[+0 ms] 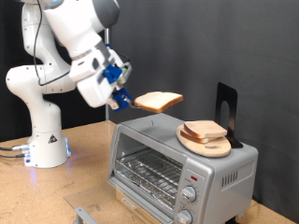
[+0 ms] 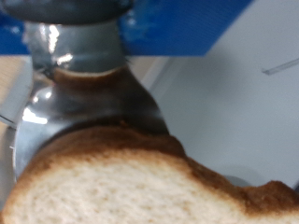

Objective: Make a piece of toast with the oven

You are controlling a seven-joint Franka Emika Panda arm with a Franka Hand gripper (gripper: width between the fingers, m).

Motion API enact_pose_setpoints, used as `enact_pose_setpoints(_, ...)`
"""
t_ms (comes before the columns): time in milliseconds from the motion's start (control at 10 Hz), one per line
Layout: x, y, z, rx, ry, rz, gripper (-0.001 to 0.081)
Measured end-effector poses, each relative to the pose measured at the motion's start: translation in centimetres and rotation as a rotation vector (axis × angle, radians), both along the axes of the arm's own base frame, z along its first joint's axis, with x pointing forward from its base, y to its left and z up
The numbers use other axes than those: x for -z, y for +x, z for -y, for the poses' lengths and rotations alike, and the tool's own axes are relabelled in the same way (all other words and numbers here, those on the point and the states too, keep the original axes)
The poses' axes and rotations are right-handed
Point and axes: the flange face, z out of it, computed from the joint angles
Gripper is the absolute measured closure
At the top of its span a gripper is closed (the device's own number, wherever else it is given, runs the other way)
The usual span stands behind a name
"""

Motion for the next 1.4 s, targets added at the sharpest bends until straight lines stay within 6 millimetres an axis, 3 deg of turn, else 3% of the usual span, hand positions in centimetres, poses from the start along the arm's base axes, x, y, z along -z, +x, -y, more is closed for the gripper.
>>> enact_pose_setpoints(400, 0.4, -1.8, 6.2, 0.045, 0.004, -0.013, 0.0316)
enact_pose_setpoints(800, 1.8, -2.1, 6.5, 0.042, -0.011, -0.027, 0.0316)
enact_pose_setpoints(1400, 12.2, -2.8, 9.2, 0.049, -0.198, -0.088, 0.0316)
